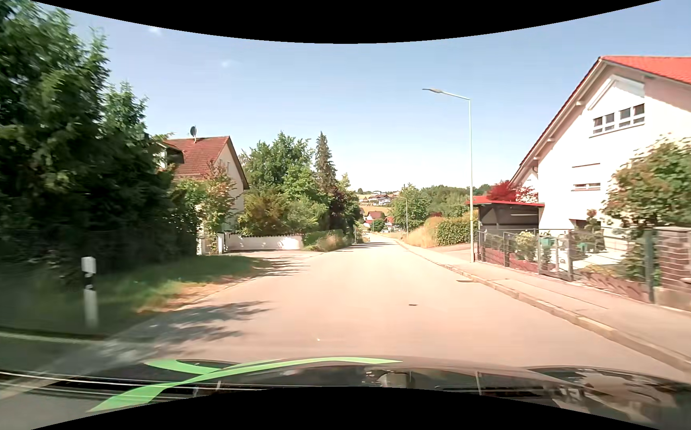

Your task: Follow the waypoints while adhering to traffic rules and regulations

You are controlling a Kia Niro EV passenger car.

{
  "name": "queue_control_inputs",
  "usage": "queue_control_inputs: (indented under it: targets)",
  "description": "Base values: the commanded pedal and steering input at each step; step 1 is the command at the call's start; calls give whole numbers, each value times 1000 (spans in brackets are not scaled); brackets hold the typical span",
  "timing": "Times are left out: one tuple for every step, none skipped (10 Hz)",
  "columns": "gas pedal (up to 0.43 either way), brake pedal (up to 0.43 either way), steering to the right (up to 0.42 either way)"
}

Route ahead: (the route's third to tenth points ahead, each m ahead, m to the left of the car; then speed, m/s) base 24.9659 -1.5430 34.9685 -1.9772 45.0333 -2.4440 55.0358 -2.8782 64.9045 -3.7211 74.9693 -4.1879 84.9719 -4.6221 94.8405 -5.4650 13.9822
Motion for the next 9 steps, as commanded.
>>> queue_control_inputs:
  targets:
    - [79,0,21]
    - [79,0,21]
    - [67,0,21]
    - [67,0,21]
    - [67,0,21]
    - [67,0,17]
    - [79,0,13]
    - [79,0,13]
    - [79,0,13]
